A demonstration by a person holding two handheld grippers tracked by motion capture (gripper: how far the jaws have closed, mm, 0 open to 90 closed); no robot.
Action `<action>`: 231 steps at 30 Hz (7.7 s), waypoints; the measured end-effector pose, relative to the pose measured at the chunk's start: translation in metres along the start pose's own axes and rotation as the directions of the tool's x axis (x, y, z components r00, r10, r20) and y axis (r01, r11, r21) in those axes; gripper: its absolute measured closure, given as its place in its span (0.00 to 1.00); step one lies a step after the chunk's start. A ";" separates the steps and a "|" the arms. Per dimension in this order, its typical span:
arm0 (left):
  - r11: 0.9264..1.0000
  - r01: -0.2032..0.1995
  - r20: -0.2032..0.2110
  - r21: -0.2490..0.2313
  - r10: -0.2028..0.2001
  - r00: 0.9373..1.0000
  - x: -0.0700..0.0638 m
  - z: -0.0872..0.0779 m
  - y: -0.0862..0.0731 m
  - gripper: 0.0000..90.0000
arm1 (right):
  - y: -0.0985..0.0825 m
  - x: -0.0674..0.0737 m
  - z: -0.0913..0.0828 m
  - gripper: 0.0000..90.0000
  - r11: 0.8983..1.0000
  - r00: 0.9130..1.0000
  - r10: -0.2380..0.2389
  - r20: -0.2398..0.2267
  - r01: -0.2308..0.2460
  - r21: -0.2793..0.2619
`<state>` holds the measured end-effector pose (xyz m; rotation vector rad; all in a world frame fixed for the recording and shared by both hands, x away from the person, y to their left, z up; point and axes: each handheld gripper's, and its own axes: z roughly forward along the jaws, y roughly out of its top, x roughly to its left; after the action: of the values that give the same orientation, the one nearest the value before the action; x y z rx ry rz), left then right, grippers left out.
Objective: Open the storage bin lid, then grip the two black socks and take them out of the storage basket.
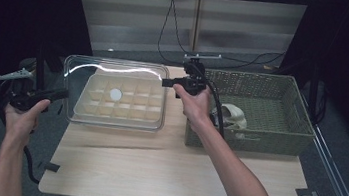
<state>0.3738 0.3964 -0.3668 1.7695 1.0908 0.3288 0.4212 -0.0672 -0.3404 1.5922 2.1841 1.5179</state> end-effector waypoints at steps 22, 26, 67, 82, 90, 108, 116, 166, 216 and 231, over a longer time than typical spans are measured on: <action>1.000 0.002 -0.037 0.025 -0.001 0.999 -0.016 -0.015 -0.028 0.87 | -0.031 0.010 -0.010 0.83 1.000 1.000 -0.014 -0.020 0.015 0.017; 1.000 0.021 -0.039 0.024 -0.020 0.999 -0.014 -0.019 -0.035 0.87 | -0.037 0.018 -0.010 0.83 0.999 0.999 -0.031 -0.019 0.032 0.025; 0.994 0.083 -0.088 0.075 -0.076 0.993 -0.039 -0.057 -0.111 0.87 | -0.128 0.031 -0.012 0.84 0.992 0.994 0.015 -0.104 -0.002 0.127; 0.979 0.151 -0.077 0.135 -0.142 0.987 -0.028 -0.037 -0.136 0.83 | -0.140 0.022 0.006 0.84 0.988 0.998 0.015 -0.061 -0.005 0.154; 0.973 0.169 -0.070 0.156 -0.160 0.985 -0.024 -0.025 -0.141 0.78 | -0.144 0.015 0.015 0.79 0.985 0.999 0.025 -0.032 -0.019 0.170; 0.961 0.193 -0.086 0.196 -0.179 0.980 -0.019 -0.010 -0.151 0.68 | -0.160 0.005 0.037 0.70 0.974 1.000 0.028 0.001 -0.027 0.223; 0.955 0.199 -0.091 0.222 -0.183 0.979 -0.016 -0.003 -0.150 0.65 | -0.164 0.001 0.046 0.67 0.971 0.999 0.035 0.013 -0.037 0.237; 0.974 0.171 -0.112 0.152 -0.155 0.982 -0.022 0.002 -0.147 0.22 | -0.163 -0.011 0.051 0.43 0.977 0.998 -0.064 -0.004 0.063 0.203; 0.983 -0.122 0.154 0.139 0.100 0.983 -0.171 0.042 -0.137 0.05 | -0.125 0.000 -0.033 0.39 0.973 0.964 -0.226 -0.139 0.230 0.013; 0.982 -0.124 0.198 0.140 0.095 0.976 -0.171 0.040 -0.155 0.05 | -0.086 -0.056 -0.078 0.39 0.981 0.981 -0.193 0.003 0.193 0.018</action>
<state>0.2231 0.2534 -0.4744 1.9573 0.9036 0.1417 0.3454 -0.1605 -0.3880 1.3400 2.2784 1.4412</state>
